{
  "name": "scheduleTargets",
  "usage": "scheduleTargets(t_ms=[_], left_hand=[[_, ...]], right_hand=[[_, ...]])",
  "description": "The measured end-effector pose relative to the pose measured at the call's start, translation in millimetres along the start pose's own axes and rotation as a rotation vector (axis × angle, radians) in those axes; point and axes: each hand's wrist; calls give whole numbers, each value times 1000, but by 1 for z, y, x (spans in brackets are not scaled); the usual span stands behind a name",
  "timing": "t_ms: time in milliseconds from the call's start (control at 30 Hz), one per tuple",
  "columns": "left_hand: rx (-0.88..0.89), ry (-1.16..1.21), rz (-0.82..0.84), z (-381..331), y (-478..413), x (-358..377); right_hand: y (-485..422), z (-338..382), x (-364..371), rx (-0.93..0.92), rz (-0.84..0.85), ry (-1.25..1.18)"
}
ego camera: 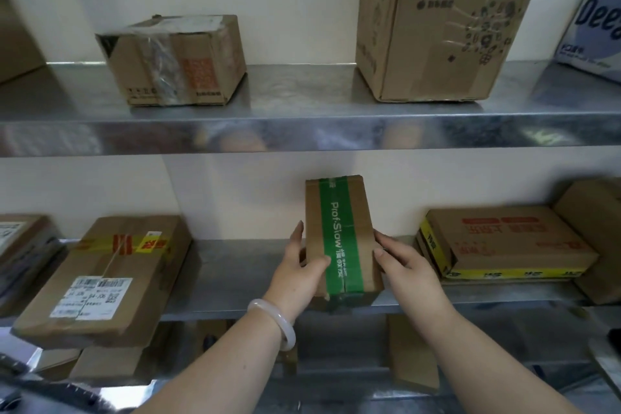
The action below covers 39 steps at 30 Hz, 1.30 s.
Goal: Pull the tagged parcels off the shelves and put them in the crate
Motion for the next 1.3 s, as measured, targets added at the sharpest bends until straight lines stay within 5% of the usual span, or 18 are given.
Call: scheduleTargets(t_ms=[300, 533, 733, 1000, 1300], left_hand=[[-31, -406, 1, -8, 8, -18], [-6, -47, 28, 0, 6, -31], [-11, 47, 108, 8, 5, -37], [-33, -240, -59, 23, -4, -56], [-62, -602, 20, 34, -28, -80]], right_hand=[[12, -8, 31, -105, 183, 84], [9, -9, 29, -184, 125, 344], [3, -14, 28, 6, 194, 332], [-10, -20, 54, -16, 284, 500], [-19, -35, 83, 69, 329, 576]])
Point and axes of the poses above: each hand's wrist, its own y-axis away from the middle knuckle, its own x-axis out of the palm, z = x × y, and after that the axes turned 4 degrees about -x, right-handed
